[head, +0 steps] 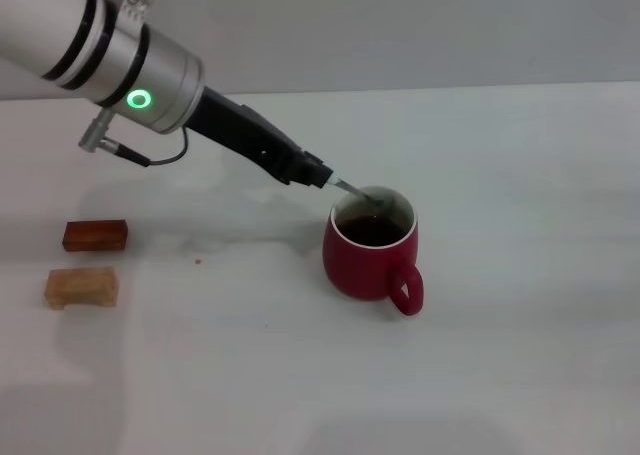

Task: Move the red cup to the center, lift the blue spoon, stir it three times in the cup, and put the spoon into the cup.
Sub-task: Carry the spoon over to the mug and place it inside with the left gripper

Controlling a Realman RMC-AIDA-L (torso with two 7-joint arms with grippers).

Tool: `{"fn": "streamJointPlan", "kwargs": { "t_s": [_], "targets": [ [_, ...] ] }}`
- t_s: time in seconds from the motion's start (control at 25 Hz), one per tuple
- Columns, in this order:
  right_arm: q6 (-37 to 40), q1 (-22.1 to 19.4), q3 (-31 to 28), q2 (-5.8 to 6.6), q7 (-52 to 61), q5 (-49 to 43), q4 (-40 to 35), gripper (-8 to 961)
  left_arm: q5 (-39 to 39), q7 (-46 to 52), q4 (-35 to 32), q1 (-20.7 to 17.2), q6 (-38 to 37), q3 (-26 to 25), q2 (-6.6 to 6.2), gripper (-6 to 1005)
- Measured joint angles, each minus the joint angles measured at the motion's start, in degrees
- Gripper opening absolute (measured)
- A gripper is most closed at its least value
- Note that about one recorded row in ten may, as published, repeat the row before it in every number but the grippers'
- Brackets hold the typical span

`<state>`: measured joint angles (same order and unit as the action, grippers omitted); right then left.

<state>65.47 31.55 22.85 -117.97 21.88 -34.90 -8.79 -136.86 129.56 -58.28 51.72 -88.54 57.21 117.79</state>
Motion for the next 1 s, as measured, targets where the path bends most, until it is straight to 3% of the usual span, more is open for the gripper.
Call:
{"fn": "streamJointPlan", "kwargs": {
  "t_s": [0.36,0.6,1.0],
  "targets": [
    [0.00,0.11,0.23,-0.15,0.00,0.00,0.01,389,-0.06,-0.02,-0.39,-2.15,-2.75,-0.45,-0.40,143],
    [0.00,0.48,0.33,-0.15,0.00,0.00,0.01,389,0.55,-0.13,-0.35,-2.09,-4.38,0.02,0.13,142],
    [0.00,0.66,0.93,-0.17,0.00,0.00,0.98,390,3.36,-1.76,1.22,-2.15,1.42,0.86,0.24,143]
  ]
}}
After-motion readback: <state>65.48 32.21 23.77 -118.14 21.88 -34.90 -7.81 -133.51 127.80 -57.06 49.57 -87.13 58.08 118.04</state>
